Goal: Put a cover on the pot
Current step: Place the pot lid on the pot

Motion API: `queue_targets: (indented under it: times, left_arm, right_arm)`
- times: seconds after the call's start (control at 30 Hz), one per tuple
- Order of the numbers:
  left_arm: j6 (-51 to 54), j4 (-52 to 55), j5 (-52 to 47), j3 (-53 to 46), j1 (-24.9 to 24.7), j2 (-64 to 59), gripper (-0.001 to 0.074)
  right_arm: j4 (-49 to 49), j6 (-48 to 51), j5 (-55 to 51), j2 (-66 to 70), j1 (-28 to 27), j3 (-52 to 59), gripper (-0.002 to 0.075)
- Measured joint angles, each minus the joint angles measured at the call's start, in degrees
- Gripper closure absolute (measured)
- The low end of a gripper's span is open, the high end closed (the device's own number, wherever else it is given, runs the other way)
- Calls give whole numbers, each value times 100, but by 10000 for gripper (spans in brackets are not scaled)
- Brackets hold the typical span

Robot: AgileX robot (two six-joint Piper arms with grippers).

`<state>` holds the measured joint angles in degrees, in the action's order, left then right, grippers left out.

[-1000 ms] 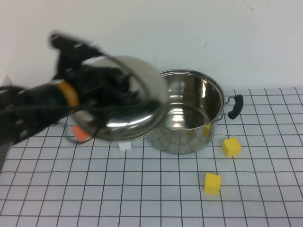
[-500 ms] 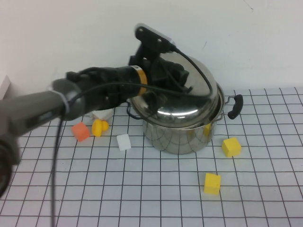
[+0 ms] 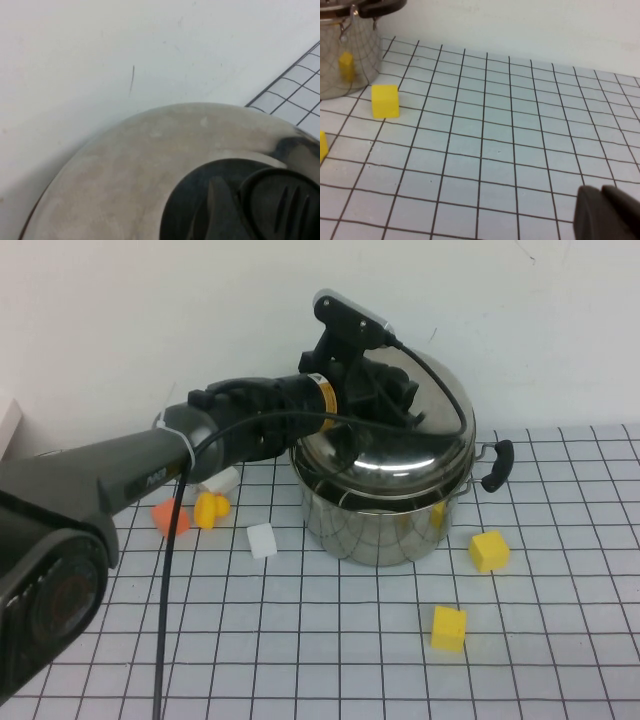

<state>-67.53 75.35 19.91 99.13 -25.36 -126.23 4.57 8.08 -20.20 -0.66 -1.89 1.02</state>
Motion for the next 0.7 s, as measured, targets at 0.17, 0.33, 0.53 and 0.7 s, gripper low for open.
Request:
queue_targets:
  times: [0.17, 0.33, 0.53, 0.7]
  left_arm:
    - [-336, 186, -61, 19, 0, -162, 404]
    - [-943, 847, -73, 27, 0, -171, 404]
    - [-1901, 1738, 121, 52, 23, -171, 404]
    - [-2294, 1938, 256, 78, 31, -185, 404]
  right_arm:
    - [0, 0, 0, 0, 0, 0, 717]
    - [0, 0, 0, 0, 0, 0, 717]
    - [0, 0, 0, 0, 0, 0, 717]
    - [0, 0, 0, 0, 0, 0, 717]
